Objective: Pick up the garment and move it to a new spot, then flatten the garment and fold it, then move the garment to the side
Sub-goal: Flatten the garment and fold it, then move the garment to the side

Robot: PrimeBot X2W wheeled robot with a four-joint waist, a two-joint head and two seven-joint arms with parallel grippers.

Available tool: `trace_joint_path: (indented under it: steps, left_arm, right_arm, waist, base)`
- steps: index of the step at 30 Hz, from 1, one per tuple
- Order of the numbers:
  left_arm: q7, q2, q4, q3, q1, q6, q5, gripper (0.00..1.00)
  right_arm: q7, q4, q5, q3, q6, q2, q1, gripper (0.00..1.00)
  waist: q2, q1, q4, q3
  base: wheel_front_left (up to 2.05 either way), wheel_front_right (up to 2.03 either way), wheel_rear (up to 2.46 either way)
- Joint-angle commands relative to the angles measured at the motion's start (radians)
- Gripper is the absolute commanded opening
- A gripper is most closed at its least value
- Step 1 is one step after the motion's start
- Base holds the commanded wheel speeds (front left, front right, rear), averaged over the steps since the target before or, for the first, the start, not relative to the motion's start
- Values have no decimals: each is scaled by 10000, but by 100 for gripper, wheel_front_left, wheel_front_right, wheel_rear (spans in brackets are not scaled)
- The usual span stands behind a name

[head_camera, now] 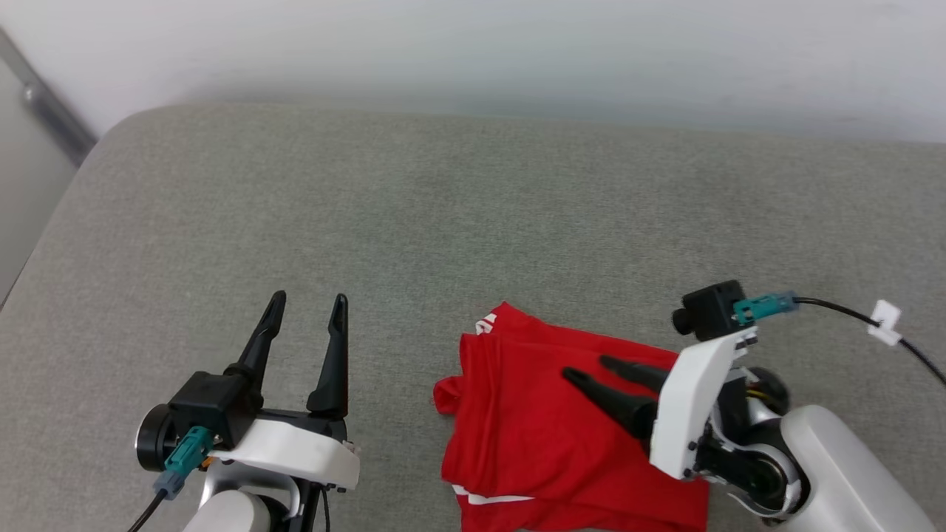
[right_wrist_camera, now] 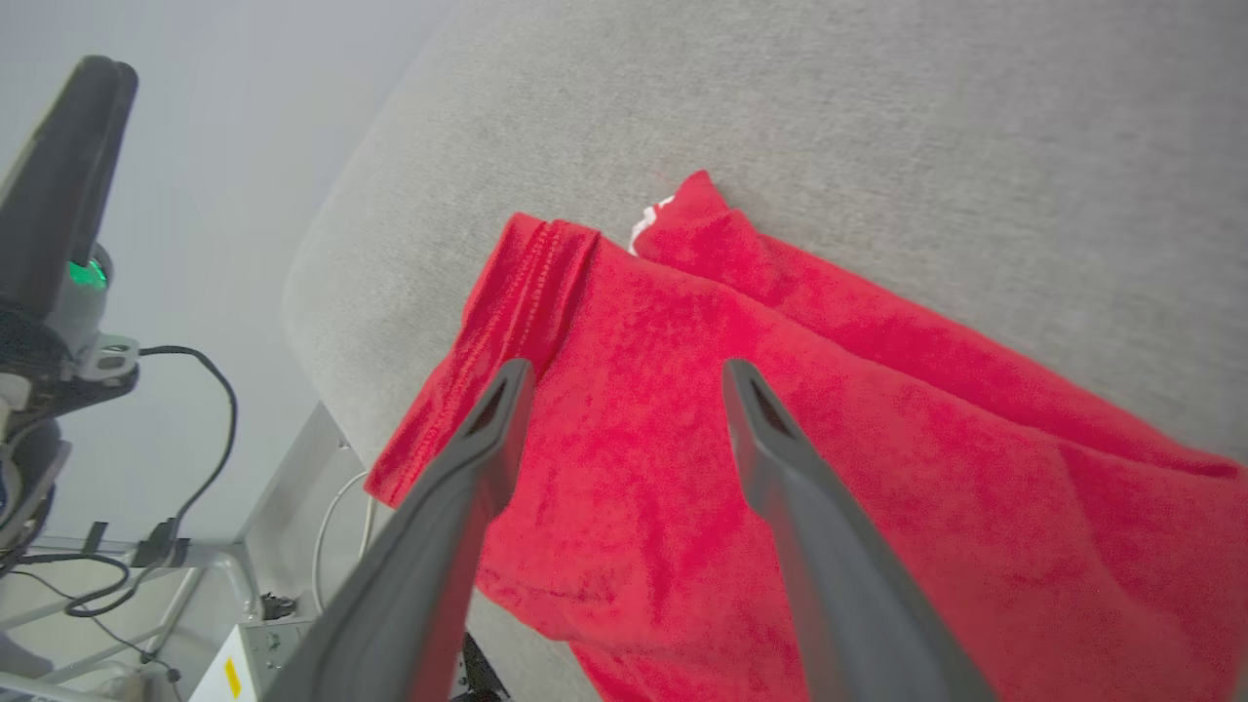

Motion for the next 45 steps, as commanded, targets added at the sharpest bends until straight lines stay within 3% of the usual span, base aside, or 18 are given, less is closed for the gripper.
trace_joint_path:
  steps: [1,6,10,13,20,28,34,45]
  left_arm:
    - [-59,9,30,72,97,72,-3,100]
    - [-76,94,48,233,288,228,-76,100]
    - [-84,198,131,378,477,272,-163,100]
    - [-82,256,193,506,600,311,-234,100]
    - [-99,272,268,782,915,436,-380,100]
    - [-130,270,322,963,1446,513,-462,100]
    - [-140,186,433,954,1858,503,-515,100]
    - [-150,228,498,944,1756,473,-441,100]
  right_arm:
    - [-436,-45,-830,152,-4,-378,-91,100]
    - [-1520,269,-3273,-637,-4,-936,251,100]
    - [-2250,175,-4667,-1974,-4,-844,811,100]
    - [-2925,-127,-5391,-3213,-4,-569,1332,100]
    - [-4536,-1280,-6461,-4827,-4,277,2362,100]
    - [-5481,-2783,-7074,-5021,-4,1170,3587,100]
    - [-5029,-3656,-7330,-4932,-4,1563,4466,100]
    - [-4568,-3891,-7487,-5163,-4,1718,4514,100]
  waist:
    - [0,0,-192,-119]
    - [0,0,-593,-300]
    - [0,0,-912,-416]
    - [0,0,-1089,-524]
    - [0,0,-1277,-839]
    - [0,0,-1315,-1255]
    - [0,0,-1324,-1488]
    - [0,0,-1298,-1428]
  base:
    - [0,0,0]
    - [0,0,0]
    - [0,0,0]
    - [0,0,0]
    - [0,0,0]
    - [0,0,0]
    - [0,0,0]
    - [0,0,0]
